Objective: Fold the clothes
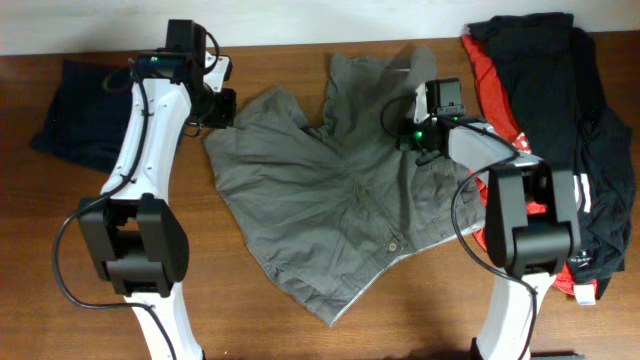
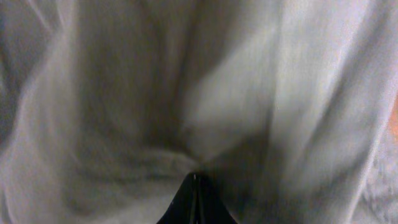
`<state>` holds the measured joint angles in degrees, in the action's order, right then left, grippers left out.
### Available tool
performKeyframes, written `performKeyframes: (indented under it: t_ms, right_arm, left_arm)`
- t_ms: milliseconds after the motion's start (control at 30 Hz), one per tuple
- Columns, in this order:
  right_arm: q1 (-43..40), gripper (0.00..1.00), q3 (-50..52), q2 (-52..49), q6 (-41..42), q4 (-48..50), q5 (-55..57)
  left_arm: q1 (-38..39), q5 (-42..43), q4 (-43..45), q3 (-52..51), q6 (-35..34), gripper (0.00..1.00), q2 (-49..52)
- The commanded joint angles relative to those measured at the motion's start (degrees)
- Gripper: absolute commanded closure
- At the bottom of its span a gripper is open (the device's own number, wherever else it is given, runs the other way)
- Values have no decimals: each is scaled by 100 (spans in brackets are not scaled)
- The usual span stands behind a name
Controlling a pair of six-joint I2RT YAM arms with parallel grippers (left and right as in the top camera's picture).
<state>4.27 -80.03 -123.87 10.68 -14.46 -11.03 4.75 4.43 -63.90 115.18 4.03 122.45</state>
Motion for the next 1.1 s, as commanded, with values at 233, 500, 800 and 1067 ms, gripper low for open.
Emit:
performKeyframes:
  t_ms: [233,500,800,1067]
  right_arm:
    - [321,96,98,-1635,76,1775,92]
    - [977,96,-1449,-1637,-1303,938,-39]
    - [942,88,-4299,-1609,-1279,-2872,-555]
    - [302,68,-6461,-1598,-815,-6500,-1134]
  left_arm:
    - [90,46,175,79,76,79,251]
    - [90,46,236,79,76,79,638]
    - [87,44,256,81,76,80,699]
    - [83,46,216,87,79,80,697]
